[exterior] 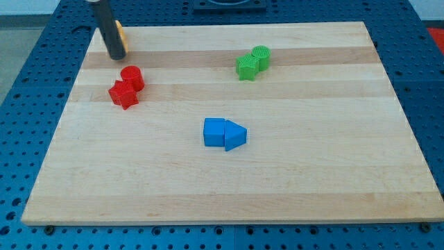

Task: Move the yellow heart up a bit

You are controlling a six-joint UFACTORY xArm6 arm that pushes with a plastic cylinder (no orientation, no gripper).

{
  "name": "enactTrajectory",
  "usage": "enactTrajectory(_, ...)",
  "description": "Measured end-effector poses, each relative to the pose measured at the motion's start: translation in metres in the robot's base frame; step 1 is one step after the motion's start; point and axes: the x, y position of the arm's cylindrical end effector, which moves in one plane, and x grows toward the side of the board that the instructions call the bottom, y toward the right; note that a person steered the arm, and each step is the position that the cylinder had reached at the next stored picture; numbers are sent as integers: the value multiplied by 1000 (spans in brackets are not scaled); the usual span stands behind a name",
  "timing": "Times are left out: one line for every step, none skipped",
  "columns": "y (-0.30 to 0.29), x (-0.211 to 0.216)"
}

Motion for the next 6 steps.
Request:
enactTrajectory(-5, 5)
enactTrajectory(-5, 13)
enactTrajectory(-2, 9)
enactTrajectory(-1, 3)
enactTrajectory(-1, -1)
enactTrajectory(-1, -7)
